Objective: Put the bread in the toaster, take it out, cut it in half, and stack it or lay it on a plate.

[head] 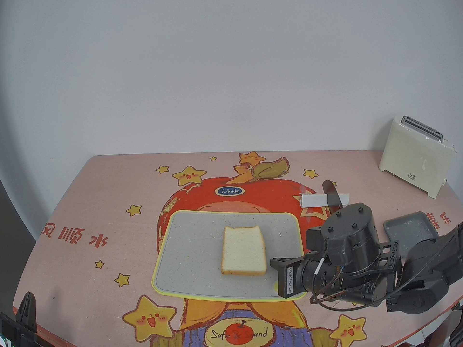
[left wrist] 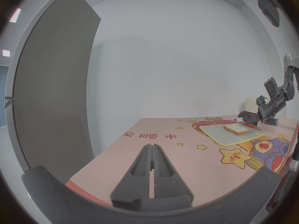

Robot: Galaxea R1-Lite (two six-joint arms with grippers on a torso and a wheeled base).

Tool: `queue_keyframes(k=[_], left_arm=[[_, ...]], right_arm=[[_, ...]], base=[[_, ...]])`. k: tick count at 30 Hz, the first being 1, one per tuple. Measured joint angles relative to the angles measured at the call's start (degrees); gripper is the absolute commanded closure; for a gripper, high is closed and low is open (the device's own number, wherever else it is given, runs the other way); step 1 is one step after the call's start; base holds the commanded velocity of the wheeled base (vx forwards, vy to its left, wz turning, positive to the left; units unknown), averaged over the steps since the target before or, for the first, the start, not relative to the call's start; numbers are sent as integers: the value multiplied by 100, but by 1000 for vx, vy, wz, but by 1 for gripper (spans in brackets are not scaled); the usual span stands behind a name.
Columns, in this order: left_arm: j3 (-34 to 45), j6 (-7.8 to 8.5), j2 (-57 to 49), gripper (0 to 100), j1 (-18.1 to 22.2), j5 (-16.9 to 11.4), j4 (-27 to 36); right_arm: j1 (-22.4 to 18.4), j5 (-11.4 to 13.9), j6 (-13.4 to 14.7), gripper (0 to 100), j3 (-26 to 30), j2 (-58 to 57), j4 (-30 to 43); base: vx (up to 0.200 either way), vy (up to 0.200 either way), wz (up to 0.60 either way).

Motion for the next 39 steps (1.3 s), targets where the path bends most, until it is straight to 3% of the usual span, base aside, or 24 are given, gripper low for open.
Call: queue_keyframes(k=[25, 28, 39], left_arm=[[0, 0, 0, 100, -2, 0, 0], [0, -2, 0, 100, -2, 0, 0], [0, -2, 0, 100, 1, 0, 2]], right_arm=[[390, 72, 88, 100, -573, 606, -105], [428, 44, 195, 100, -606, 614, -96], [299, 9, 145, 100, -523, -277, -22]], base=[[0, 0, 0], [0, 0, 0], [0, 0, 0]])
